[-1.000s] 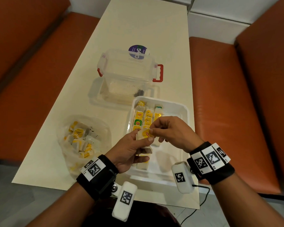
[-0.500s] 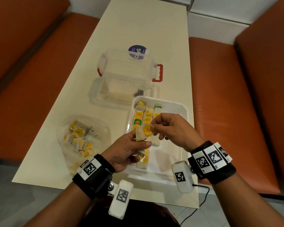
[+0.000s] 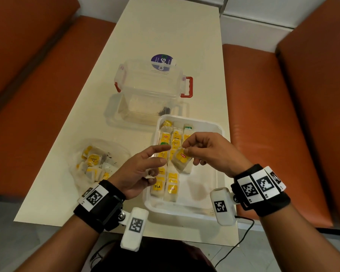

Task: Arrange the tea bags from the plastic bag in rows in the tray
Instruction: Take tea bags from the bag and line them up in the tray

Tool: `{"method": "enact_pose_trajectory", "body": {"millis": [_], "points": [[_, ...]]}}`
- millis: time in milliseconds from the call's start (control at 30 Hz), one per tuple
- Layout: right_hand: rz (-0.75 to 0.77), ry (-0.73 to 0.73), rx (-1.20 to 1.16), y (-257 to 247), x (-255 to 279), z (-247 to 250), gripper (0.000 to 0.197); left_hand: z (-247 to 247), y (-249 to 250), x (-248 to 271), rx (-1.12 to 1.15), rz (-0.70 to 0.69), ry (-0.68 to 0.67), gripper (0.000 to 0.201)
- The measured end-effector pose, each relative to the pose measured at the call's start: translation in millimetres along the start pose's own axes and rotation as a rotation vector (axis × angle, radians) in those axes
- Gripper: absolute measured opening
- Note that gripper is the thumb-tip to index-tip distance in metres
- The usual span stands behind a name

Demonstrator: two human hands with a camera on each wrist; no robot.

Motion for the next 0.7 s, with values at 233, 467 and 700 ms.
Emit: {"method": "enact_pose_trajectory", "body": {"millis": [233, 467, 700], "points": [[0.029, -0.005, 0.083, 2, 2, 0, 0.006, -14, 8, -6, -0.336, -0.109, 0.054, 0.022], [0.009, 0.020, 0.072, 5, 5, 2, 0.011, -24, 7, -8, -0.363, -0.159, 0.091, 0.022], [0.015, 0.034, 0.103, 9, 8, 8, 0.007, -41, 8, -7, -0.456, -0.171, 0.111, 0.021]]}}
Point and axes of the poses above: each hand's wrist, its own x-axis away from the middle knuckle, its own z-axis out of the back of the hand, y = z × x, the point moved 1 cm from there along -x, towards the middle knuckle, and after that the axes turned 14 degrees about z, right-handed, at the moved point
